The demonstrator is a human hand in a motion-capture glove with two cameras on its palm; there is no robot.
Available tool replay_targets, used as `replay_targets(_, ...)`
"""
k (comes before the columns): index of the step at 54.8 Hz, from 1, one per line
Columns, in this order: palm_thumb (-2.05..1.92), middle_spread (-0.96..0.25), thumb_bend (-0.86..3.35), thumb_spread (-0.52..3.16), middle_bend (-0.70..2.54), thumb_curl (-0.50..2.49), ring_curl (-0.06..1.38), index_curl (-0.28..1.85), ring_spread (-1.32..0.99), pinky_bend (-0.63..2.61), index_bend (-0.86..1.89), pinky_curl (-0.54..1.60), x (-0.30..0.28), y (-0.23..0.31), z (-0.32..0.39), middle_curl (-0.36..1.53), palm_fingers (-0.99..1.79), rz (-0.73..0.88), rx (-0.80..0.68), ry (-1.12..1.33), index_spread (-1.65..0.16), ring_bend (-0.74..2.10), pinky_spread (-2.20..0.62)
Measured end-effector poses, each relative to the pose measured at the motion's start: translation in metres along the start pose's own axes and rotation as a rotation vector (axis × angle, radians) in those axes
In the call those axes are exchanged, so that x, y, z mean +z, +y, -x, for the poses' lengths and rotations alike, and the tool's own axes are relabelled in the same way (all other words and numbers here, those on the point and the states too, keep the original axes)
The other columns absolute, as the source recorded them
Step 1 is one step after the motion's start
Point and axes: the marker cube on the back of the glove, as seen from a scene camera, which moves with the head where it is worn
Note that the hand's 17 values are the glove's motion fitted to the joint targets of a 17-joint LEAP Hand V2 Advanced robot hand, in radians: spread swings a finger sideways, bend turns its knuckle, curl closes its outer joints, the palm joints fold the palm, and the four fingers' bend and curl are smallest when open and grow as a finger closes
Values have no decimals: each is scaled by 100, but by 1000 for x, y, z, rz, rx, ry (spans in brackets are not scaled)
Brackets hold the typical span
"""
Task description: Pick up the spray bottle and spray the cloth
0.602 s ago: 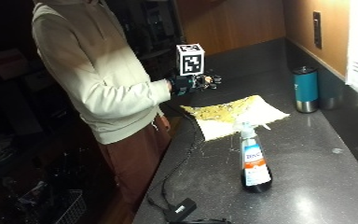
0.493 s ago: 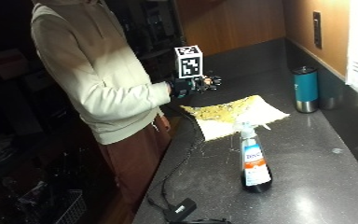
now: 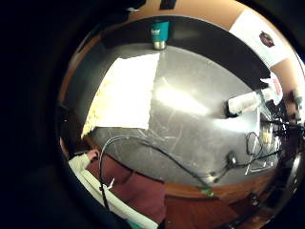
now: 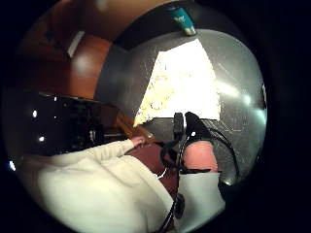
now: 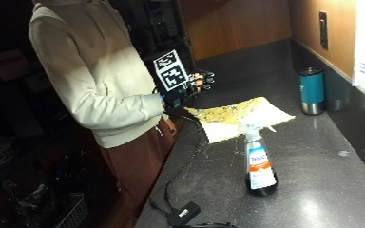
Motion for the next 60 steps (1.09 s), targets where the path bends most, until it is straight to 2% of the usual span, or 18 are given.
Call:
replay_targets(9, 78, -1, 7, 95, 18, 39, 19, 30, 5, 34, 17, 27, -12, 12, -33, 21, 23, -160, 52, -23, -38, 29, 20)
replay_targets(26, 79, -2, -3, 97, 19, 43, 25, 27, 0, 37, 13, 32, -31, 37, -110, 27, 29, -270, 146, -82, -36, 36, 17)
replay_targets(46, 75, -2, -3, 98, 21, 45, 28, 23, -2, 41, 11, 35, -52, 41, -204, 32, 28, -443, 354, -179, -34, 39, 14)
replay_targets(60, 71, -2, -4, 96, 20, 43, 28, 22, 0, 44, 12, 36, -31, 27, -251, 33, 17, -564, 558, -369, -32, 36, 15)
